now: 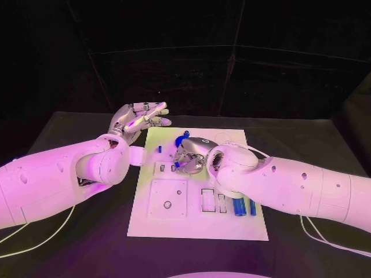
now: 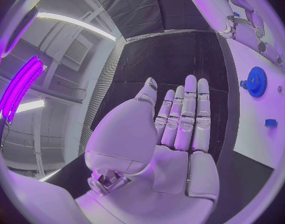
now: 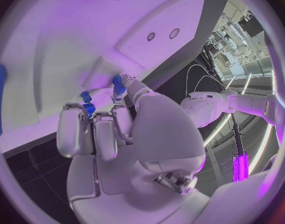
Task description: Assemble the parts on the task board
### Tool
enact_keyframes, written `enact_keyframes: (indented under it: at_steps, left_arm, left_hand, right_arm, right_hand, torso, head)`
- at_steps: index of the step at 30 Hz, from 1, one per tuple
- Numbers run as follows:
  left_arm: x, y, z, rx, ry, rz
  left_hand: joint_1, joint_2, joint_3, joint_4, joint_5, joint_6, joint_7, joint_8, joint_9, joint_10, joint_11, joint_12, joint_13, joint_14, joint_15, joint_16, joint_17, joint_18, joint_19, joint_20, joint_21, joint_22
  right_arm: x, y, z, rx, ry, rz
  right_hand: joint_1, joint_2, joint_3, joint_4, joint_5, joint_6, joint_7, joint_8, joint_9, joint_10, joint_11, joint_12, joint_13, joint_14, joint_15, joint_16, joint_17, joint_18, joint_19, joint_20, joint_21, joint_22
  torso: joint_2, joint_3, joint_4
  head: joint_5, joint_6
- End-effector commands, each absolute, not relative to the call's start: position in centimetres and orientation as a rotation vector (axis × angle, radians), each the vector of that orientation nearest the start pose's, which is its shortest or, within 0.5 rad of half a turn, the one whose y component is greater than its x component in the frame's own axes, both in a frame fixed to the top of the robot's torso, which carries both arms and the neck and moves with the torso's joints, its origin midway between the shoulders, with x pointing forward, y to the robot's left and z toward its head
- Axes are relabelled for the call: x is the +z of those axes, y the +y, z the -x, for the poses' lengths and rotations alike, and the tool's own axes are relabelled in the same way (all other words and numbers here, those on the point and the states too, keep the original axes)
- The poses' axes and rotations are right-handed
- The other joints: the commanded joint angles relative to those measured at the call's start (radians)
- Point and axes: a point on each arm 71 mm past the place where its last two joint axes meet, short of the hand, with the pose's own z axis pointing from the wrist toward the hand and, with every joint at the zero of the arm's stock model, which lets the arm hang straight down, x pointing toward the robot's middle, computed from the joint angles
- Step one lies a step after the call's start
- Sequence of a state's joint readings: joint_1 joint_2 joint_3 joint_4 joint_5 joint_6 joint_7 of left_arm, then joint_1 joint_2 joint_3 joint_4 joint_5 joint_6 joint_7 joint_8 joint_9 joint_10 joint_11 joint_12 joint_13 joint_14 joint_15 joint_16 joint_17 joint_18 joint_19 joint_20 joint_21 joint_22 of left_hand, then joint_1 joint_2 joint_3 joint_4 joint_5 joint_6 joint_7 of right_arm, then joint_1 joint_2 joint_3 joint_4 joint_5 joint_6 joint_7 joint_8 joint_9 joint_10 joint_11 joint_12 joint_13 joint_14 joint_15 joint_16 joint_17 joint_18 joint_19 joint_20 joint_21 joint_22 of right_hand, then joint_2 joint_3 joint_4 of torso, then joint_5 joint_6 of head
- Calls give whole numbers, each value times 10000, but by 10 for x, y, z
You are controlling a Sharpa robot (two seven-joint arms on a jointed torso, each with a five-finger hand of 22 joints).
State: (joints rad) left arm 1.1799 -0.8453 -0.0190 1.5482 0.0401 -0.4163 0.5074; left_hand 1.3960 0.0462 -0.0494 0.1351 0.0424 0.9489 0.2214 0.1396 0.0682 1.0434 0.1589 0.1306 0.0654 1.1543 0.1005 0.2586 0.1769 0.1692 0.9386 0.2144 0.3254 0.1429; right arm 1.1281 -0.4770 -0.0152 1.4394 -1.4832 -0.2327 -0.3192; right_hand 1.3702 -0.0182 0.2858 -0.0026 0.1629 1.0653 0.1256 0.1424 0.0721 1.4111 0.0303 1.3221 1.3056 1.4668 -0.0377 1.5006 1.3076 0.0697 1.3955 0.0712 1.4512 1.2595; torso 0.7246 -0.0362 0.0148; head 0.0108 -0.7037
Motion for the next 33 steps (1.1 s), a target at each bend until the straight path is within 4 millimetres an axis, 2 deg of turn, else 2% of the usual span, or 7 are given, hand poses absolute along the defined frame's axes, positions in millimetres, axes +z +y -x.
enact_keyframes:
  at_steps: [1, 8, 15, 22, 33]
  left_arm:
    - [-171, 211, -487, -15430, 12530, 11263]
    - [-171, 211, -488, -15423, 12533, 11267]
    - [-171, 211, -488, -15421, 12535, 11270]
    - [-171, 211, -488, -15417, 12536, 11272]
    - [-171, 212, -488, -15416, 12537, 11273]
  left_hand:
    - [13, 78, -12, -62, 53, 12, 22, -42, -16, 60, 41, -34, -1, 45, 52, -55, 11, 129, 68, 27, -66, -14]
    - [13, 78, -12, -62, 53, 12, 22, -42, -16, 60, 41, -34, -1, 45, 52, -55, 11, 129, 68, 27, -66, -14]
    - [13, 78, -12, -62, 53, 12, 22, -42, -16, 60, 41, -34, -1, 45, 52, -55, 11, 129, 68, 27, -66, -14]
    - [13, 78, -12, -62, 53, 12, 22, -42, -16, 60, 41, -34, -1, 45, 52, -55, 11, 129, 68, 27, -66, -14]
    - [13, 78, -12, -62, 53, 12, 22, -42, -16, 60, 41, -34, -1, 45, 52, -55, 11, 129, 68, 27, -66, -14]
  right_arm:
    - [-218, -45, -468, 6990, 18307, 2183]
    - [-219, -47, -468, 6798, 18398, 2271]
    - [-221, -46, -467, 6736, 18557, 2417]
    - [-221, -45, -468, 6759, 18547, 2438]
    - [-220, -45, -468, 6646, 18476, 2423]
  right_hand:
    - [-41, 22, 33, -18, 57, 246, -123, 40, 43, -42, -10, 33, -9, 712, -22, -41, 984, -31, -86, 5, -50, -11]
    - [-75, -19, 40, -19, 52, 235, -119, 28, 39, -43, -8, 31, -8, 711, -21, -45, 978, -31, -87, 5, -54, -15]
    - [-237, -172, 48, 4, 57, 148, -83, -41, 15, -91, 19, -32, -62, 705, -3, -64, 945, -24, -109, 15, -81, -61]
    - [-461, -381, -4, 66, 61, -215, 52, -270, -52, -208, 128, -177, -202, 698, 77, -82, 917, -11, -152, 70, -129, -145]
    - [-540, -494, -49, 79, 88, -306, 95, -332, -50, -258, 170, -234, -256, 693, 117, -96, 892, -6, -165, 111, -147, -173]
  torso:
    - [1, -2, 1]
    - [2, 1, 5]
    - [5, 1, 3]
    - [1, -3, 13]
    - [5, 4, 9]
  head:
    - [-6, -26]
    - [-9, -52]
    - [-17, -82]
    - [-19, -113]
    - [-4, -142]
